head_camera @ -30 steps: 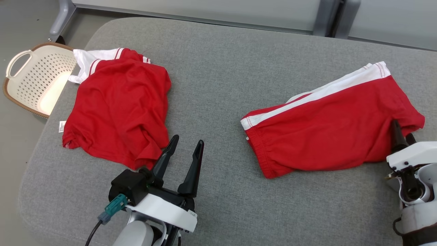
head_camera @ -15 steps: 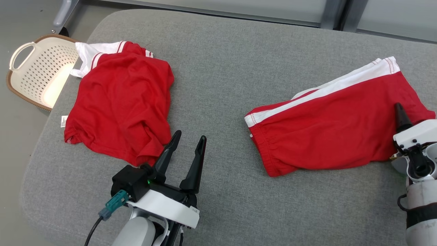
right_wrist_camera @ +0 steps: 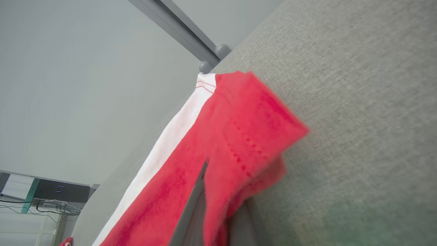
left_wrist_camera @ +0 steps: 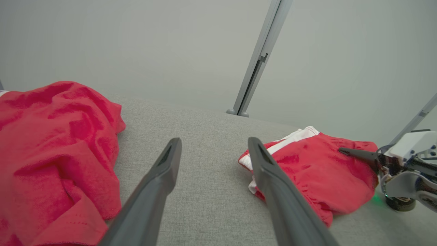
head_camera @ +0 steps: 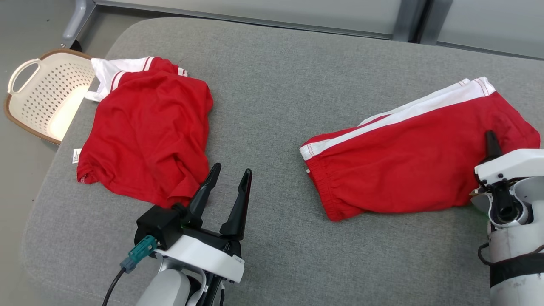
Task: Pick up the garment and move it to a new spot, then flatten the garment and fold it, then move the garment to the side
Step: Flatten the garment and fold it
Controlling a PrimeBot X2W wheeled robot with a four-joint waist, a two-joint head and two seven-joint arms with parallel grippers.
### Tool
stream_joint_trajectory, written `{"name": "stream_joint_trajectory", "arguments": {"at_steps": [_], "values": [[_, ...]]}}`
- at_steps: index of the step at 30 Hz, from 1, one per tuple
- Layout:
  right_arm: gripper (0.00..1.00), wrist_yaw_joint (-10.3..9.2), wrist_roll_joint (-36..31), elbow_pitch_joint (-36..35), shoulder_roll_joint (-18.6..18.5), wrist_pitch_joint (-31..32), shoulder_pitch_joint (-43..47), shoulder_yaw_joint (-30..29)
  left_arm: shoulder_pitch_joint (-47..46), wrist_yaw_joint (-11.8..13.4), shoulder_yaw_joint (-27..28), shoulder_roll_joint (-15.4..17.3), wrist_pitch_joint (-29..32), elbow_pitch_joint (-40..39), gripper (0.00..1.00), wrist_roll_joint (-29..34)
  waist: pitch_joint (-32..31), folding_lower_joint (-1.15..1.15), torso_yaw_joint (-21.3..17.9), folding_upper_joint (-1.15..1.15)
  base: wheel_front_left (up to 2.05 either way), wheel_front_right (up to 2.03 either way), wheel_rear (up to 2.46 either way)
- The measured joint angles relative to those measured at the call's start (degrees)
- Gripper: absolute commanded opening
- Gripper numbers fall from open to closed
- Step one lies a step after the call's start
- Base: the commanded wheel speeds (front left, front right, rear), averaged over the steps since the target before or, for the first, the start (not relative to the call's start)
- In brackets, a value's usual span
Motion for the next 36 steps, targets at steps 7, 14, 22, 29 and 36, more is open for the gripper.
{"name": "stream_joint_trajectory", "arguments": {"at_steps": [7, 14, 22, 29, 36], "values": [[0.00, -0.02, 3.94, -4.02, 0.35, -4.89, 4.42, 2.36, 0.36, 0.00, 0.55, -0.02, -0.01, 0.16, 1.00, 0.59, -1.91, 0.00, -2.79, 0.00, 0.00, 0.00, 0.00], [0.00, -0.02, 6.65, -7.98, -0.26, -8.73, 11.27, 0.54, 1.88, -0.02, 1.47, -0.03, -0.01, 0.69, 1.00, 1.81, -4.92, 0.00, -6.90, 0.00, 0.00, 0.00, 0.00], [0.00, -0.03, -2.01, -7.73, -1.94, -14.32, 16.94, -8.84, 3.74, -0.12, 1.69, -0.03, 0.00, 1.18, 1.00, 2.12, -8.29, 0.00, -9.66, 0.00, 0.00, 0.00, 0.00], [0.00, -0.03, -3.55, -11.16, -0.65, -15.53, 16.61, -3.56, 4.75, -0.26, 1.88, -0.03, -0.01, 1.62, 1.00, 2.24, -10.06, 0.00, -10.06, 0.00, 0.00, 0.00, 0.00], [0.00, -0.03, 0.21, -17.61, -0.04, -17.61, 19.08, 13.56, 5.17, 0.07, 2.57, -0.02, -0.01, 2.05, 1.00, 1.63, -12.21, 0.00, -9.65, 0.00, 0.00, 0.00, 0.00]]}}
